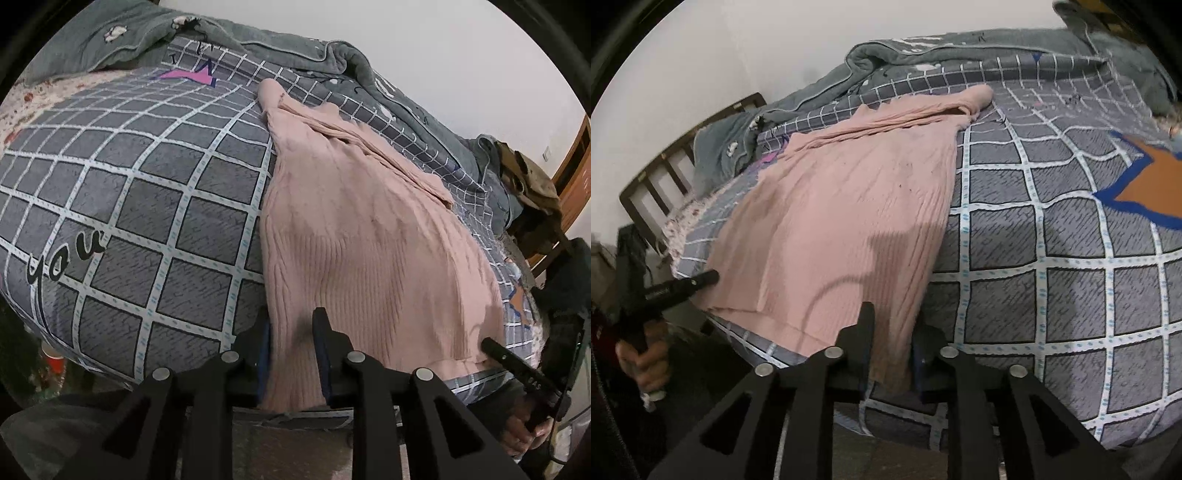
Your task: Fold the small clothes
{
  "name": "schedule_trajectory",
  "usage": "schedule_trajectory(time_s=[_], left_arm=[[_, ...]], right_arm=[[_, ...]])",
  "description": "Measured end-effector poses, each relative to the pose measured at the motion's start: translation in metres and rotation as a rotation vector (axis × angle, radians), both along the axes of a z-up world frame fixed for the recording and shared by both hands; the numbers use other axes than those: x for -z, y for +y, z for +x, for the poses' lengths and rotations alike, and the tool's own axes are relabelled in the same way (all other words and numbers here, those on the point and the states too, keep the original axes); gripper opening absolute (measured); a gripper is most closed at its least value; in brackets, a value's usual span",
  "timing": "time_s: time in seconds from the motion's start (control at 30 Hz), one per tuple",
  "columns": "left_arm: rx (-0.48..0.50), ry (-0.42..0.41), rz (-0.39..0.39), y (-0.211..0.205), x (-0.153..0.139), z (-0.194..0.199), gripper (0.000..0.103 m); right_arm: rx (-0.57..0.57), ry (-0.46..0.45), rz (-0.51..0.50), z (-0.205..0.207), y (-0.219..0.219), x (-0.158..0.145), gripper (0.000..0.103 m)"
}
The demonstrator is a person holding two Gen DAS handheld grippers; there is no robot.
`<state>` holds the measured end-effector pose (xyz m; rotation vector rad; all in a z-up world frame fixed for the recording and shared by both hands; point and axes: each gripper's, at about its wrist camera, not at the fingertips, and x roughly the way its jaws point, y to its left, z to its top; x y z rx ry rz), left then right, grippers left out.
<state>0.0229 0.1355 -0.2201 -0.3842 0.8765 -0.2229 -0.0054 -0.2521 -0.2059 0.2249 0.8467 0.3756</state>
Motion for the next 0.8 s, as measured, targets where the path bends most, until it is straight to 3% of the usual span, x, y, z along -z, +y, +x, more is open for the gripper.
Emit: schedule_trajectory(time_s=[0.1, 0.13, 0.17, 0.2, 0.33, 0.6, 0.8], left_arm=[[-0.01, 0.025, -0.033, 0.003, 0.001, 0.002, 0.019], [-0.015, 0.033, -0.03, 0.003, 0.001, 0.003, 0.018], [-0.027, 0.047, -0.021, 0.004, 0.001, 0.005, 0.008], [-0.033, 0.055, -0.017, 0.004, 0.001, 0.006, 0.008], [-0.03, 0.048, -0.029, 0.009, -0.008, 0.003, 0.006], [-0.037, 0.047, -0.077, 0.023, -0.017, -0.009, 0.006], [-0.016, -0.001, -0.077, 0.018, -0.043, -0.013, 0.006]], right_arm=[[0.01, 0.03, 0.028, 0.004, -0.003, -0.001, 0.018], [0.016, 0.041, 0.042, 0.005, -0.004, 0.0, 0.011], [0.017, 0.05, 0.045, 0.005, -0.004, 0.0, 0.007], [0.022, 0.048, 0.035, 0.005, -0.004, -0.001, 0.006], [0.03, -0.029, 0.087, -0.011, -0.018, -0.021, 0.005], [0.085, -0.001, 0.173, -0.017, -0.032, -0.028, 0.004], [0.075, -0.033, 0.246, -0.019, -0.031, -0.055, 0.004]])
